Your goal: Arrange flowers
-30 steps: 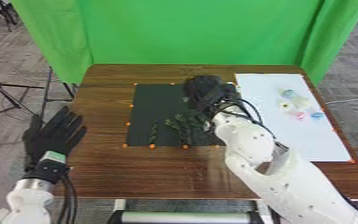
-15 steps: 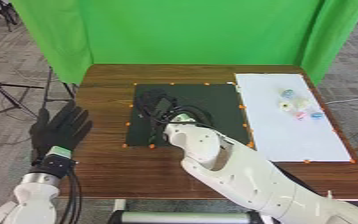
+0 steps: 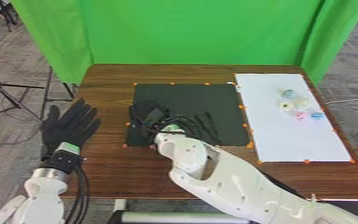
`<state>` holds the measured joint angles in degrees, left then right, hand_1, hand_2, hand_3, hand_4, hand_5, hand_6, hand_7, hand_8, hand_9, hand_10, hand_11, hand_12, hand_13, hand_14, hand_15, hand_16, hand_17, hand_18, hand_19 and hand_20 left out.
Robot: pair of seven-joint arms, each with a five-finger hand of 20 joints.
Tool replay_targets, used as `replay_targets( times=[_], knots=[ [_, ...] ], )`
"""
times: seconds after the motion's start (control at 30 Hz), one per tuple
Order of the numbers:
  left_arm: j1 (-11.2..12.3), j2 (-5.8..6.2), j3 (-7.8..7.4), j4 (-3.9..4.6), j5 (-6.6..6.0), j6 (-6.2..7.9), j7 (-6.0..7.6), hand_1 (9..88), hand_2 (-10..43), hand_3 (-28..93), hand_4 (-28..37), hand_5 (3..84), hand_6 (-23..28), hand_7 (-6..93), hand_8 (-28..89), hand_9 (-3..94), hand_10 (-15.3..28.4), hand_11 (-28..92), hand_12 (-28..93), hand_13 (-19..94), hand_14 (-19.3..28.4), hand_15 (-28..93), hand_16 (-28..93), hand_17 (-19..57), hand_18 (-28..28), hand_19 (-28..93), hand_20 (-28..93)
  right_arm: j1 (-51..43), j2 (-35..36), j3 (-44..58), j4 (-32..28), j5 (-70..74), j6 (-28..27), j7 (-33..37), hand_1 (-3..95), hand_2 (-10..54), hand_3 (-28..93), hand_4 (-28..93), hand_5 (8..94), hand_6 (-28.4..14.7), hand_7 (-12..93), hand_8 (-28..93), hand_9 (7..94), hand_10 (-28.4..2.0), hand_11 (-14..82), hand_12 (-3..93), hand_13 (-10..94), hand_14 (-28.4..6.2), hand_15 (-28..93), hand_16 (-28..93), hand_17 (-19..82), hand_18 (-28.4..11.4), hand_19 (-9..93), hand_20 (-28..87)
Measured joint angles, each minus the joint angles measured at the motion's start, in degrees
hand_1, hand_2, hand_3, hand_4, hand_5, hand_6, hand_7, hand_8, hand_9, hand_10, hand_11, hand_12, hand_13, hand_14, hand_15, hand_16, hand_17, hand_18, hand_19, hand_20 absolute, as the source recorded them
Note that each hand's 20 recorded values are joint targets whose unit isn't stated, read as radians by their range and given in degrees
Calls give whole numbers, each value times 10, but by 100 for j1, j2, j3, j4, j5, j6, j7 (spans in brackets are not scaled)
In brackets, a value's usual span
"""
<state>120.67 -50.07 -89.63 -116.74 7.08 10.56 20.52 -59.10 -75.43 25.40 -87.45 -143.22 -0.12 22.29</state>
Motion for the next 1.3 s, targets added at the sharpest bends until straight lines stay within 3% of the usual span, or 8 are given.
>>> replay_targets(
  times=[0.13,0.23,0.4,0.6,0.83,1.03,1.13,1.3],
  knots=[
    [-22,-6,-16,-13,3,28,-80,262,88,695,-283,361,78,153,-92,288,141,207,113,190,132,322,-74,-58,110,292,88,-97,-59,70,47,21,-63,159,580,-95,725,-283,650,-30,274,6,748,-102,97,373,646,-72,545,466,406,-212,910,377],
    [-11,-11,-50,-42,-3,83,-90,264,93,700,-283,370,78,165,-93,291,142,213,115,189,138,335,-71,-62,115,303,91,-167,-91,133,48,27,-181,224,582,-95,727,-283,647,-29,268,1,702,-115,143,308,627,-74,534,468,390,-218,895,384],
    [64,-11,-117,-148,-43,383,-41,263,96,701,-283,371,79,168,-98,291,144,217,114,185,139,346,-77,-63,116,309,90,-213,-96,149,42,22,-262,281,543,-95,748,-283,627,-25,254,-107,638,-144,205,195,605,-92,559,439,379,-224,886,391],
    [85,-11,-121,-152,-76,407,-21,264,91,705,-283,300,80,176,-103,220,138,217,115,131,127,333,-81,-65,117,312,87,-245,-95,182,-21,21,-276,377,518,-95,766,-283,620,-30,242,-136,624,-150,197,182,599,-105,575,408,370,-233,879,390],
    [209,-16,-196,-271,-207,751,99,269,79,704,-283,252,73,186,-113,171,126,203,110,97,119,318,-77,-71,118,306,84,-293,-92,200,-241,80,-346,736,466,-95,803,-283,619,-40,218,-128,612,-160,184,177,598,-131,588,354,364,-243,878,389],
    [320,-58,-315,-278,-203,731,94,270,75,702,-283,278,75,181,-114,194,131,206,111,114,123,316,-75,-71,120,304,86,-467,-90,499,-547,141,-771,737,436,-95,806,-283,587,-50,193,-121,584,-170,167,173,577,-144,601,301,359,-249,879,389],
    [365,-107,-366,-279,-185,650,81,269,76,699,-283,316,75,169,-106,235,133,204,109,147,130,318,-73,-68,120,302,85,-658,-68,863,-855,327,-922,796,429,-95,800,-283,577,-56,184,-119,567,-178,159,172,568,-146,603,293,357,-248,879,389],
    [497,-185,-487,-277,-102,150,80,266,79,697,-283,330,75,162,-101,250,133,198,107,159,131,315,-73,-66,120,299,85,-1044,127,1806,-1529,777,-817,1125,423,-95,784,-283,547,-62,170,-109,530,-182,151,174,518,-158,600,277,318,-235,854,383]
  ],
)
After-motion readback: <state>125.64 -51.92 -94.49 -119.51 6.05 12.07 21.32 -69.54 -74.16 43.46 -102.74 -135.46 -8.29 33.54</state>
